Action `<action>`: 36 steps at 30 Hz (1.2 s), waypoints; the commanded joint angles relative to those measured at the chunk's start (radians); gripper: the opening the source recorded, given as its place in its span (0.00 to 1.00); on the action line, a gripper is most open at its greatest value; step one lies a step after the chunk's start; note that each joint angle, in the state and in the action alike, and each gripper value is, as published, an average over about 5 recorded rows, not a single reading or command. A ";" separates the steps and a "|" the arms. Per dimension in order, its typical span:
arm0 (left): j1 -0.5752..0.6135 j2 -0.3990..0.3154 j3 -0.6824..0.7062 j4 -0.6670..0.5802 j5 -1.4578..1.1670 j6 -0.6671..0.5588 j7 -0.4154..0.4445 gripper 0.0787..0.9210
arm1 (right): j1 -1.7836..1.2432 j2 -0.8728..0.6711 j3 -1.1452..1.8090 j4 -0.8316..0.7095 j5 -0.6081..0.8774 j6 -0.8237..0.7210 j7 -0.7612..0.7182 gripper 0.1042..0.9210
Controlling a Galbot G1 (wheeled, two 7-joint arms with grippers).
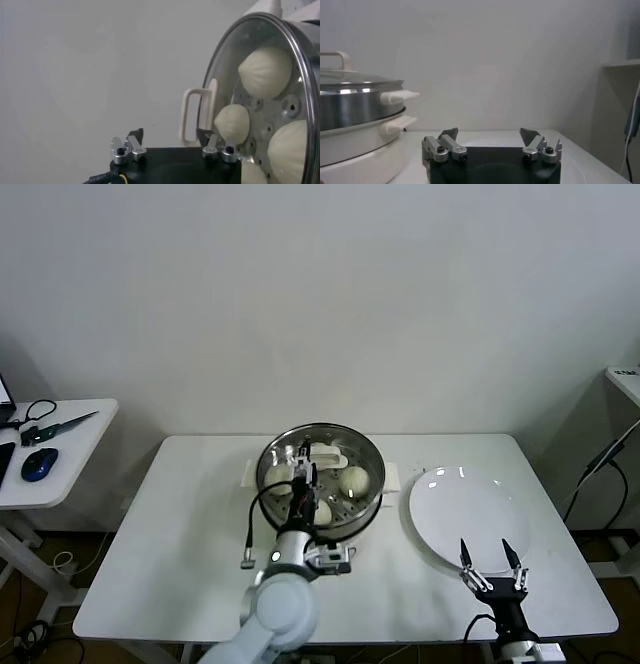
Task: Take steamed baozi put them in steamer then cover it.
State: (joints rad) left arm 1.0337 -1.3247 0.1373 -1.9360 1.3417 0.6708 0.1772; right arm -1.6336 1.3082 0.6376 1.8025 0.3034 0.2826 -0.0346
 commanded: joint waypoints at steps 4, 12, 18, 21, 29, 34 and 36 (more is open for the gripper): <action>0.165 0.118 -0.080 -0.227 -0.197 -0.072 -0.087 0.85 | 0.000 -0.016 -0.023 -0.006 0.036 -0.009 0.021 0.88; 0.386 0.065 -0.396 -0.261 -0.801 -0.345 -0.433 0.88 | 0.010 -0.017 -0.027 -0.023 0.044 0.025 0.011 0.88; 0.516 0.029 -0.703 -0.210 -1.359 -0.615 -0.386 0.88 | 0.013 -0.029 -0.036 -0.043 0.062 0.048 -0.001 0.88; 0.578 0.065 -0.779 -0.148 -1.556 -0.722 -0.361 0.88 | 0.017 -0.032 -0.043 -0.053 0.064 0.056 -0.002 0.88; 0.580 0.040 -0.726 0.032 -1.593 -0.864 -0.336 0.88 | 0.017 -0.034 -0.053 -0.061 0.069 0.060 -0.007 0.88; 0.545 0.015 -0.704 0.126 -1.589 -0.890 -0.332 0.88 | 0.014 -0.037 -0.053 -0.064 0.074 0.059 -0.008 0.88; 0.545 0.013 -0.698 0.138 -1.591 -0.895 -0.330 0.88 | 0.015 -0.037 -0.053 -0.064 0.073 0.059 -0.008 0.88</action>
State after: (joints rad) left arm 1.5578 -1.2952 -0.5119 -1.9099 -0.1019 -0.1150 -0.1425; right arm -1.6193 1.2729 0.5880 1.7451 0.3690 0.3346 -0.0398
